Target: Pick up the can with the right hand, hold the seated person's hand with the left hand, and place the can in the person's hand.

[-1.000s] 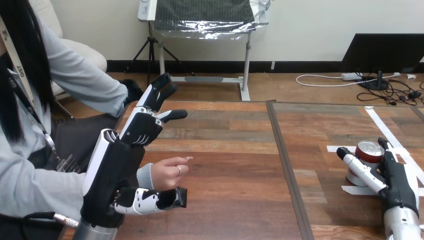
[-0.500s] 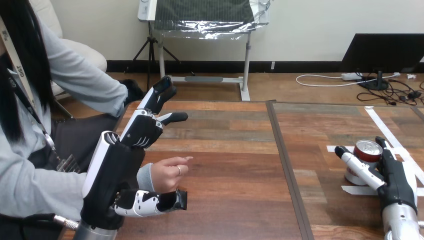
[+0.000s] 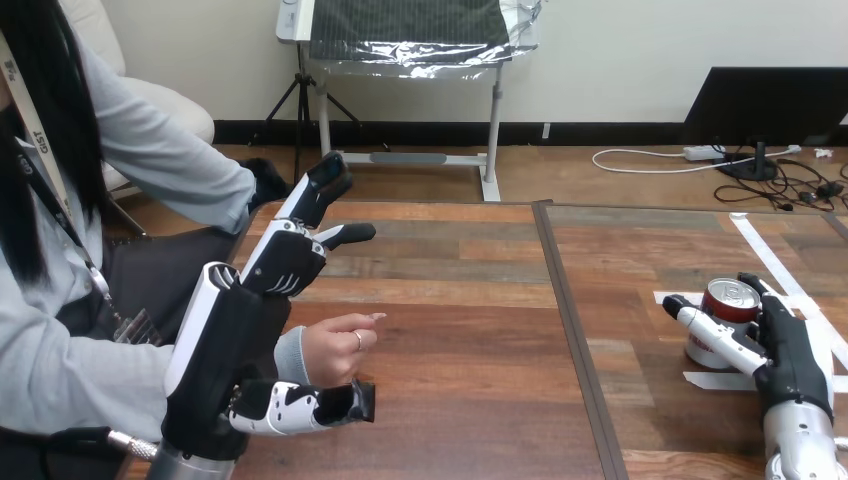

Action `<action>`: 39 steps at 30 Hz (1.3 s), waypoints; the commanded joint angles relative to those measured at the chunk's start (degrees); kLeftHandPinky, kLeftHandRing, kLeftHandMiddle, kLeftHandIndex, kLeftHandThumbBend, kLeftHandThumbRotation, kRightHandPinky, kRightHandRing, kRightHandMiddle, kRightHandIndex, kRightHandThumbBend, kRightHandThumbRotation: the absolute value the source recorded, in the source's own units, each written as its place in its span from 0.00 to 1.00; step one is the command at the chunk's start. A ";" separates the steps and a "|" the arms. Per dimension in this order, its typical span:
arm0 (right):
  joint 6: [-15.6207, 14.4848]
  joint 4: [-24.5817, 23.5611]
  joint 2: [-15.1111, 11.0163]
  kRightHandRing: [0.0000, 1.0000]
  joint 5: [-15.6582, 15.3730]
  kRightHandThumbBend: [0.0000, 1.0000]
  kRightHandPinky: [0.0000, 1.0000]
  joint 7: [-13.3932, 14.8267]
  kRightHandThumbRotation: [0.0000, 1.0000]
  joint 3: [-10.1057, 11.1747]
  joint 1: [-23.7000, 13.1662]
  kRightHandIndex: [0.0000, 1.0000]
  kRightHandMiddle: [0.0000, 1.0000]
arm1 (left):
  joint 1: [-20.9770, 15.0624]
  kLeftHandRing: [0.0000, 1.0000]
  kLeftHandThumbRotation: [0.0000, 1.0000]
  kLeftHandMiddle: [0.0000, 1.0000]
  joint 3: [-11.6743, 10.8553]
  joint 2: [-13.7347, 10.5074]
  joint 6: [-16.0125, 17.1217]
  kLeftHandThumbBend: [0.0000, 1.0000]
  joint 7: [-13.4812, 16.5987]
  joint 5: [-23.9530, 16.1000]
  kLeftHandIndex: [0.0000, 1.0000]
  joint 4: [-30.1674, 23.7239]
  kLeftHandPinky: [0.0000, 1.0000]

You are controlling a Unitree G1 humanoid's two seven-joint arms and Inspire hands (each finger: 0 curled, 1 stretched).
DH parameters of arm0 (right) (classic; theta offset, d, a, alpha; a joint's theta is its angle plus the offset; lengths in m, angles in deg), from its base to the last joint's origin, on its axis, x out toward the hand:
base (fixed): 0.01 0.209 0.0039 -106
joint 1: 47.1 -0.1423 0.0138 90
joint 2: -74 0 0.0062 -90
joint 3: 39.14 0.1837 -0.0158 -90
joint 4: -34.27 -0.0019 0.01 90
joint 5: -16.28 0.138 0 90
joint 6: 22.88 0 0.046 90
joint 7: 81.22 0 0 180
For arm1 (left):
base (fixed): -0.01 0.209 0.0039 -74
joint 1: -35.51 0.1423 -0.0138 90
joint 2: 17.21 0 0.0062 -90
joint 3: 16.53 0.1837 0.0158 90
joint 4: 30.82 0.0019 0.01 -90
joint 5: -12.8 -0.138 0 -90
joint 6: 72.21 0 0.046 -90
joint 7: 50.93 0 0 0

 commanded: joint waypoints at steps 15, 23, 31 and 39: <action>-0.09 -0.38 -0.05 0.56 0.73 0.89 0.52 4.03 0.00 0.08 -5.28 0.62 0.59 | -1.18 0.97 0.57 0.98 -0.25 -0.07 0.58 1.00 -0.10 1.58 0.94 -3.07 0.84; -0.07 -0.40 0.23 0.48 1.20 0.85 0.43 4.72 0.00 0.41 -5.28 0.56 0.52 | -0.77 0.97 0.56 0.98 -0.16 -0.26 0.09 1.00 -0.26 1.85 0.94 -3.73 0.84; 0.87 -0.47 0.35 0.45 1.49 0.81 0.43 4.91 0.00 0.64 -4.98 0.53 0.50 | -0.68 0.97 0.56 0.98 0.10 -0.29 -0.03 1.00 -0.80 2.52 0.94 -4.12 0.84; 1.24 -0.64 0.52 0.48 2.08 0.79 0.47 4.99 0.00 0.91 -4.83 0.53 0.51 | -0.44 0.97 0.55 0.99 0.18 -0.29 -0.76 1.00 -1.67 3.48 0.95 -4.75 0.84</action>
